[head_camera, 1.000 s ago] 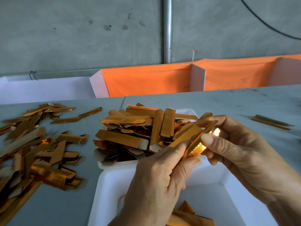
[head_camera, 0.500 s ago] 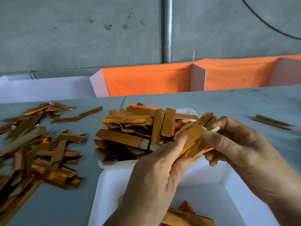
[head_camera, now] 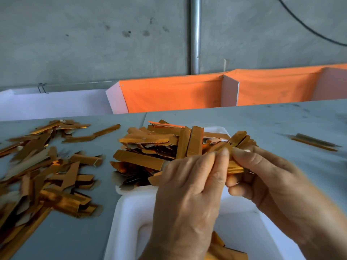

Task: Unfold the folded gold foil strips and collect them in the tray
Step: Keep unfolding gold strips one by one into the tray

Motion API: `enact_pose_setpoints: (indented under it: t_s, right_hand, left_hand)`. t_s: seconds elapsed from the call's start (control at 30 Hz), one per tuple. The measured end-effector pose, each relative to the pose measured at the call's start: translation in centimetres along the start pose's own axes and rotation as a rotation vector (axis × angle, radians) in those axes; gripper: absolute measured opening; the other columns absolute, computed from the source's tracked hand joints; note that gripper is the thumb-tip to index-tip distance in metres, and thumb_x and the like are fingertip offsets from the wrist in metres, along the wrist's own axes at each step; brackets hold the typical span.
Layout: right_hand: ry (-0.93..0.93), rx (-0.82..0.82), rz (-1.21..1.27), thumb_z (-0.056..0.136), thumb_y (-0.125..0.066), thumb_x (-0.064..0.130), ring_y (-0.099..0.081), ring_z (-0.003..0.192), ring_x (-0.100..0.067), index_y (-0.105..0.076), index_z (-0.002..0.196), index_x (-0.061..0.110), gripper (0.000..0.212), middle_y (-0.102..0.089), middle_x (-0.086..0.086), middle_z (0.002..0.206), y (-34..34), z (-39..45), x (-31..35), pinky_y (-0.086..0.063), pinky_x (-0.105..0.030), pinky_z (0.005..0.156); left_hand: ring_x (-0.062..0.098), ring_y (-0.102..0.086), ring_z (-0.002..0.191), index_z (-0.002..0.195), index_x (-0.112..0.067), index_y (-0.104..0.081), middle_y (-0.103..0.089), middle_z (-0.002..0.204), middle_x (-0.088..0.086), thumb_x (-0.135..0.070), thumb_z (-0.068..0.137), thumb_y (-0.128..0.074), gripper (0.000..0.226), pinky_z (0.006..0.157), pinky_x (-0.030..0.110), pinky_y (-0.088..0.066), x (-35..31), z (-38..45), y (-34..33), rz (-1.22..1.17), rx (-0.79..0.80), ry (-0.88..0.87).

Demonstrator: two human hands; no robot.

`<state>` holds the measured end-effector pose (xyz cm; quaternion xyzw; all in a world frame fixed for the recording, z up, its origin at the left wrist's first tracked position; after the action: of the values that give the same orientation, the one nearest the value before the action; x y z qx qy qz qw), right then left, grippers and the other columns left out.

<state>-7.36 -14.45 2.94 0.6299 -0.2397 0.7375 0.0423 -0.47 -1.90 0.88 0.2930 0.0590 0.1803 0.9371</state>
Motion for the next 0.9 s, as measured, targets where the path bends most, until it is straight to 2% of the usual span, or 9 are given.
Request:
enact_pose_setpoints:
  t_s: [0.07,0.13,0.23,0.3,0.37,0.53,0.7,0.8,0.9]
  right_hand:
    - [-0.018,0.038,0.048,0.068,-0.065,0.032,-0.062,0.055,-0.014,-0.075,0.078,0.009,0.027,-0.067,-0.01,0.069,-0.1,-0.1,0.1,-0.052,-0.02,0.047]
    - [-0.035,0.089,0.07,0.074,-0.065,0.037,-0.064,0.056,-0.016,-0.076,0.084,0.009,0.031,-0.07,-0.012,0.077,0.1,-0.1,0.4,-0.053,-0.021,0.048]
    - [-0.055,0.133,0.063,0.074,-0.073,0.042,-0.066,0.06,-0.018,-0.073,0.089,0.004,0.04,-0.07,-0.015,0.082,0.6,-0.1,0.7,-0.053,-0.022,0.048]
    - [-0.046,0.103,0.031,0.08,-0.069,0.037,-0.065,0.058,-0.017,-0.074,0.083,0.006,0.031,-0.067,-0.013,0.075,0.9,0.0,0.8,-0.052,-0.022,0.047]
    - [-0.029,0.064,0.017,0.073,-0.066,0.03,-0.062,0.055,-0.016,-0.075,0.076,0.009,0.023,-0.064,-0.011,0.07,1.0,0.0,1.0,-0.051,-0.022,0.045]
    - [-0.015,0.024,0.035,0.056,-0.068,0.02,-0.06,0.048,-0.014,-0.073,0.073,0.01,0.021,-0.06,-0.013,0.059,1.0,0.0,1.2,-0.05,-0.02,0.043]
    - [0.046,0.005,-0.024,0.059,-0.067,0.024,-0.058,0.049,-0.014,-0.073,0.07,0.014,0.015,-0.06,-0.01,0.059,1.1,0.0,1.1,-0.048,-0.02,0.044]
    - [0.062,0.02,-0.03,0.069,-0.063,0.026,-0.056,0.051,-0.012,-0.073,0.071,0.015,0.015,-0.061,-0.006,0.063,1.2,0.1,0.9,-0.047,-0.019,0.045]
    - [0.032,0.051,-0.028,0.069,-0.067,0.027,-0.054,0.051,-0.01,-0.072,0.073,0.014,0.014,-0.059,-0.005,0.064,1.6,0.3,0.7,-0.046,-0.018,0.045]
  left_hand:
    - [0.016,-0.06,0.096,0.125,-0.01,-0.06,-0.067,0.108,0.0,-0.009,0.099,-0.039,0.033,0.08,0.034,-0.05,0.3,-0.2,0.0,-0.022,-0.002,0.006]
    - [0.013,-0.056,0.095,0.125,-0.011,-0.06,-0.067,0.108,-0.002,-0.011,0.089,-0.056,0.036,0.078,0.031,-0.052,0.6,-0.2,0.1,-0.104,-0.014,0.066]
    - [0.008,-0.059,0.098,0.128,-0.015,-0.058,-0.065,0.114,-0.009,-0.026,0.084,-0.051,0.046,0.08,0.025,-0.05,0.9,-0.1,0.5,-0.324,0.018,0.154]
    - [0.004,-0.059,0.105,0.134,-0.02,-0.05,-0.061,0.121,-0.014,-0.032,0.084,-0.056,0.051,0.086,0.021,-0.049,1.0,0.0,0.6,-0.482,0.084,0.247]
    - [-0.002,-0.053,0.113,0.138,-0.026,-0.04,-0.056,0.128,-0.018,-0.03,0.085,-0.056,0.055,0.093,0.016,-0.044,1.0,-0.1,0.6,-0.566,0.137,0.292]
    - [-0.002,-0.043,0.122,0.141,-0.034,-0.032,-0.045,0.135,-0.024,-0.037,0.092,-0.043,0.05,0.098,0.011,-0.035,0.7,0.0,0.6,-0.615,0.251,0.25]
    - [-0.004,-0.038,0.124,0.142,-0.042,-0.016,-0.034,0.136,-0.028,-0.038,0.094,-0.033,0.051,0.096,0.01,-0.034,0.3,0.0,0.4,-0.595,0.295,0.217]
    - [-0.005,-0.039,0.122,0.143,-0.04,-0.022,-0.04,0.131,-0.025,-0.035,0.091,-0.034,0.053,0.095,0.01,-0.035,0.4,-0.1,0.5,-0.655,0.295,0.263]
    - [-0.005,-0.041,0.122,0.141,-0.04,-0.03,-0.043,0.128,-0.026,-0.033,0.091,-0.038,0.051,0.092,0.005,-0.033,0.7,-0.1,0.5,-0.697,0.289,0.278]
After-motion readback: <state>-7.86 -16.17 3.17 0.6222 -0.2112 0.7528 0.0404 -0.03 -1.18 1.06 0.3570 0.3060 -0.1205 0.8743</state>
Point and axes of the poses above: each hand's wrist, its own z-axis towards the middle knuckle, its own y-axis out of the back of the hand, x = y × z, the point moved 1 cm from there along z, towards the middle knuckle
